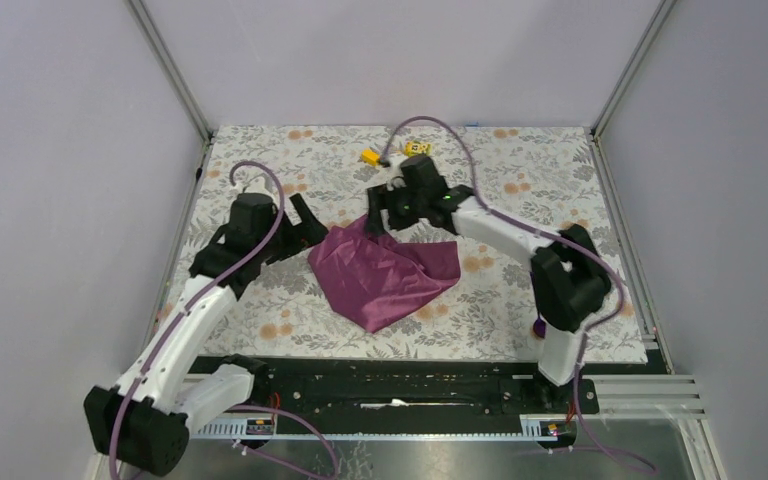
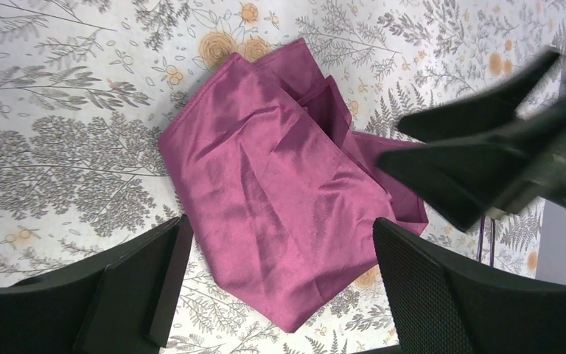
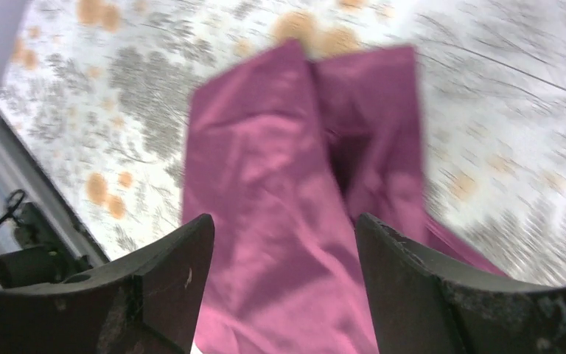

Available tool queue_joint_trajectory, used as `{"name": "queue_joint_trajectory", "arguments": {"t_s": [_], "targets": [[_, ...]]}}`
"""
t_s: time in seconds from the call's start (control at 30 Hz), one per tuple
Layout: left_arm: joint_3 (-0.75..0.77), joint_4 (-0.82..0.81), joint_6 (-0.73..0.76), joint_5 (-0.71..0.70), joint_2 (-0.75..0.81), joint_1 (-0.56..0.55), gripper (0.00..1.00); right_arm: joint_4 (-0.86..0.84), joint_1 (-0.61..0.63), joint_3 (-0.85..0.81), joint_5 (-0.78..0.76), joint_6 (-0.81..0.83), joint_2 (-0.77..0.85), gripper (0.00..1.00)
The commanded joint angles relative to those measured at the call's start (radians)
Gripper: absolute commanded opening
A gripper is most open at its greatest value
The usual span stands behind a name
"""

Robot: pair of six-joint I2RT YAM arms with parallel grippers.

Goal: Fold the napkin into a case and place the utensils inside
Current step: Pick up the crumpled napkin from the center of the board.

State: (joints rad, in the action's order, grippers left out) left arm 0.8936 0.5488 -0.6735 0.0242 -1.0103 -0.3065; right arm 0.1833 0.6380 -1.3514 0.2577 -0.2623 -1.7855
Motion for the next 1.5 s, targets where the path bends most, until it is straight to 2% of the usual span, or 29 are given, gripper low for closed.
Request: {"name": "queue_joint_trajectory", "arguments": {"t_s": [0.0,0.23,0.47,0.57,0.67,0.7,0.87,1.03,1.2,1.27,1.33,1.47], "targets": [[0.012,0.073,0.037,-0.072,0.074,-0.002,0.99,-0.127,0.034,-0.177,0.180,-0.050,-0.190,0.74],[-0.014,0.119,0.045,-0.030,0.167,-0.002,0.99,-0.009,0.034,-0.424,0.198,-0.020,-0.454,0.60],[-0.041,0.111,0.046,0.005,0.168,-0.002,0.99,0.013,0.034,-0.430,0.222,-0.017,-0.516,0.54],[-0.050,0.094,0.046,0.019,0.164,-0.002,0.99,0.018,0.034,-0.420,0.243,-0.018,-0.521,0.42],[-0.049,0.086,0.044,0.027,0.155,-0.002,0.99,0.026,0.034,-0.401,0.247,-0.028,-0.501,0.18],[-0.047,0.084,0.044,0.027,0.151,-0.002,0.99,0.029,0.034,-0.389,0.242,-0.031,-0.480,0.13],[-0.067,0.050,0.022,0.063,0.110,-0.002,0.99,0.060,0.038,-0.308,0.222,-0.023,-0.318,0.00],[-0.157,-0.096,-0.068,0.186,0.051,-0.002,0.96,0.126,0.038,-0.228,0.121,0.071,-0.151,0.00],[-0.135,-0.139,-0.090,0.200,0.006,-0.002,0.95,0.286,0.038,-0.311,-0.114,0.207,-0.088,0.00],[-0.105,-0.111,-0.080,0.159,0.014,-0.002,0.95,0.339,0.040,-0.362,-0.134,0.222,-0.086,0.00],[-0.068,-0.048,-0.090,0.052,0.060,-0.002,0.93,0.352,0.063,-0.384,-0.121,0.213,-0.079,0.00],[-0.082,-0.003,-0.131,-0.184,0.244,-0.002,0.93,0.307,0.183,-0.377,-0.013,0.133,-0.101,0.01]]}}
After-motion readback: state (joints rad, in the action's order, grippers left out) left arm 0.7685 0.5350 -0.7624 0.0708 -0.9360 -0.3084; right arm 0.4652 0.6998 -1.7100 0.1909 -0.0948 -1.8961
